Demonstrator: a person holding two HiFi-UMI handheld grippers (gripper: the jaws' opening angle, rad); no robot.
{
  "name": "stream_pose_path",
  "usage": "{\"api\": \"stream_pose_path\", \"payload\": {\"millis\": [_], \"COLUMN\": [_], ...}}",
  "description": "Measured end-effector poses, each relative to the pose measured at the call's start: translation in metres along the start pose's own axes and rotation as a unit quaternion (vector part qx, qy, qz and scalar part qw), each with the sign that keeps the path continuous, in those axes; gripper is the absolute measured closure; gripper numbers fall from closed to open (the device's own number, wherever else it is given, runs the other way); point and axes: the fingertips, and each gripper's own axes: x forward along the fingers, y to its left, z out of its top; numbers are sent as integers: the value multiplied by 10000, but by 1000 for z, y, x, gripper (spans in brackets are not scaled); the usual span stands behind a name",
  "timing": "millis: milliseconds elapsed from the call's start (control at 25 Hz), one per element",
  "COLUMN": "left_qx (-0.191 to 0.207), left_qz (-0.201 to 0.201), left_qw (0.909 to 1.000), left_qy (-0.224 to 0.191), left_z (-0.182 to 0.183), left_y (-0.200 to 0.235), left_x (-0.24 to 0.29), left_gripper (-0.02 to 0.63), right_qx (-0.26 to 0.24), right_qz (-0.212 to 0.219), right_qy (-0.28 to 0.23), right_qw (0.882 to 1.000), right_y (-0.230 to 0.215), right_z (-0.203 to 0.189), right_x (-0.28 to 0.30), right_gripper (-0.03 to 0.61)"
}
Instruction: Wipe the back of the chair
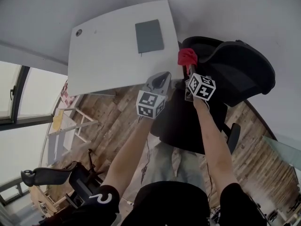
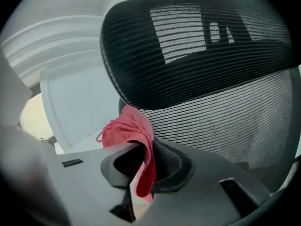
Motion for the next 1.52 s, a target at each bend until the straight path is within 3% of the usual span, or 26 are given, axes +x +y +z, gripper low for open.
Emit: {"api": "stream_pose_path", "payload": {"millis": [640, 1520], "left_qx": [36, 492], "left_qz": [-164, -902], "left_qw": [9998, 9944], "left_qy": [103, 236], "left_z": [-3, 9], "left_y": [-58, -196], "left_x": [26, 73], "left_gripper": [588, 589], "right_qx": [-952, -618], "right_qz": [-632, -1755], "right_qy": [30, -324], "right_qw": [9934, 9820], "right_y": [-78, -254], "right_z": [12, 48], "right_x": [-39, -149], "right_gripper": [509, 509]}}
